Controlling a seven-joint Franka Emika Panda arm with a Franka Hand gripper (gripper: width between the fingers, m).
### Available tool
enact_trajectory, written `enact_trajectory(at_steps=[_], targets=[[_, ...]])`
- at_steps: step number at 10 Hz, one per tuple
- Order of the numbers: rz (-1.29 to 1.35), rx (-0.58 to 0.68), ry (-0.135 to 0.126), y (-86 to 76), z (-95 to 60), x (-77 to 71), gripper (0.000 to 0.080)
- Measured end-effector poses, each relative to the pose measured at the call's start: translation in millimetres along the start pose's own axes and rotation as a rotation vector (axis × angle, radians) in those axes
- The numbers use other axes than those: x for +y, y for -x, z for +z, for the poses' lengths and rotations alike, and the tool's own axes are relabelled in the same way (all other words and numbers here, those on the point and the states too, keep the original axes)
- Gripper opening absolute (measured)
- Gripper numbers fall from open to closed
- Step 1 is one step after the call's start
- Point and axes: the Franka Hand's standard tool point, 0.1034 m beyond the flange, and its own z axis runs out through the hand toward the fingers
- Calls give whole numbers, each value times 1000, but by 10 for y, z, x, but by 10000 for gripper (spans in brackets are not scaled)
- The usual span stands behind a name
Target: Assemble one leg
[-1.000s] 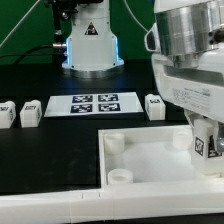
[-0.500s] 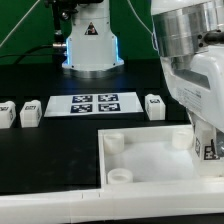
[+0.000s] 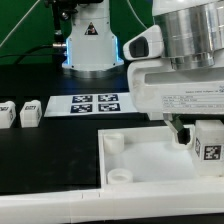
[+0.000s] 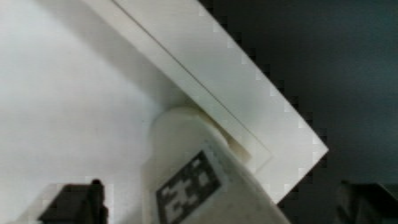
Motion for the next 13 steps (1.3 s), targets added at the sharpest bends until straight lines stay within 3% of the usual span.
enact_trajectory(at_steps=[2, 3, 4, 6, 8, 9, 10, 13], targets=[[-163, 3, 6, -11, -2, 7, 649], [-457, -20, 52, -9, -24, -3, 649], [-611, -32, 73, -37, -51, -38, 649], [-552, -19, 72, -50, -34, -16, 649], [-553, -19, 73, -54, -35, -13, 388], [-449, -16, 70, -53, -34, -14, 388], [-284, -11, 69, -63, -34, -5, 293], [12, 0, 70, -71, -34, 2, 293]])
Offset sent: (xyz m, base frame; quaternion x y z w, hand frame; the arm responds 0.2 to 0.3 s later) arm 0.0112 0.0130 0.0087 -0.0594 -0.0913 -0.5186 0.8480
